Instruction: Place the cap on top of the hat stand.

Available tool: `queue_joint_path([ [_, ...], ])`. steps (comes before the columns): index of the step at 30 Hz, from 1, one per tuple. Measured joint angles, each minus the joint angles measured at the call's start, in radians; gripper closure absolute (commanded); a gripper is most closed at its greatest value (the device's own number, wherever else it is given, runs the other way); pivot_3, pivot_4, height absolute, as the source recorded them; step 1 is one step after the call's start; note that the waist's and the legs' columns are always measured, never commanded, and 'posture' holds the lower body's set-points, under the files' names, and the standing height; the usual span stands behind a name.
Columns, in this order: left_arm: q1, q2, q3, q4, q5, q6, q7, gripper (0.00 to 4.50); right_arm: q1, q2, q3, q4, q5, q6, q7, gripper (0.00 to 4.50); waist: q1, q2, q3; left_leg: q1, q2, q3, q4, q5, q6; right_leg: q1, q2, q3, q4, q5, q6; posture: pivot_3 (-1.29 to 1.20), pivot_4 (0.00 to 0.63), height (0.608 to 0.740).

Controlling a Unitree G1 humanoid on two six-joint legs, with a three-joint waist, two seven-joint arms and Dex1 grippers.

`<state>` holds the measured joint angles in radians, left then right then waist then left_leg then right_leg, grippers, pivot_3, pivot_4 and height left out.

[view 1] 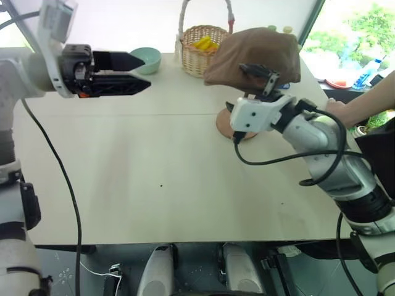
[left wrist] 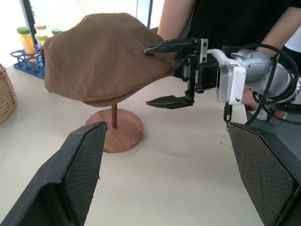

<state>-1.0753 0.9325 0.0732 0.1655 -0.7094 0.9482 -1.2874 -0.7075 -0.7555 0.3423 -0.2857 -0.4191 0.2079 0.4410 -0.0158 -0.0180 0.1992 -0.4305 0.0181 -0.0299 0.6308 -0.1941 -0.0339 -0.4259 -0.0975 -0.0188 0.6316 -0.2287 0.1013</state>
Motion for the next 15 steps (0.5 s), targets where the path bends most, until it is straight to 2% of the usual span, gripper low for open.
queue_joint_path([
  [2, 0.0, -0.001, 0.0, 0.005, 0.0, 0.0, 0.004, 0.25, 0.0, 0.011, 0.0, 0.043, -0.026, -0.033, -0.012, 0.0, -0.001, 0.0, 0.0, 0.0, 0.0, 0.0, 0.0, 0.0, 0.0, 0.0, 0.0, 0.0, 0.0, 0.0, 0.0, 0.0, 0.15, 0.74],
  [5, 0.0, -0.002, 0.0, 0.01, 0.0, 0.002, 0.008, 0.2, 0.0, 0.035, 0.0, 0.099, -0.057, -0.075, -0.033, 0.84, -0.002, 0.0, 0.0, 0.0, 0.0, 0.0, 0.0, 0.0, 0.0, 0.0, 0.0, 0.0, 0.0, 0.0, 0.0, 0.0, 0.15, 0.74],
  [11, 0.0, -0.002, 0.001, 0.01, -0.001, 0.006, 0.019, 0.2, 0.0, 0.067, -0.039, 0.135, -0.07, -0.129, -0.062, 3.63, -0.001, 0.0, 0.0, 0.0, 0.0, 0.0, 0.0, 0.0, 0.0, 0.0, 0.0, 0.0, 0.0, 0.001, 0.001, 0.0, 0.15, 0.74],
  [15, 0.0, -0.002, 0.02, 0.009, -0.001, 0.006, 0.028, 0.2, -0.017, 0.068, -0.116, 0.153, -0.035, -0.159, -0.063, 3.63, -0.001, 0.0, 0.0, 0.0, 0.0, 0.0, 0.0, 0.0, 0.0, 0.0, 0.0, 0.001, 0.0, 0.001, 0.001, 0.0, 0.15, 0.74],
])
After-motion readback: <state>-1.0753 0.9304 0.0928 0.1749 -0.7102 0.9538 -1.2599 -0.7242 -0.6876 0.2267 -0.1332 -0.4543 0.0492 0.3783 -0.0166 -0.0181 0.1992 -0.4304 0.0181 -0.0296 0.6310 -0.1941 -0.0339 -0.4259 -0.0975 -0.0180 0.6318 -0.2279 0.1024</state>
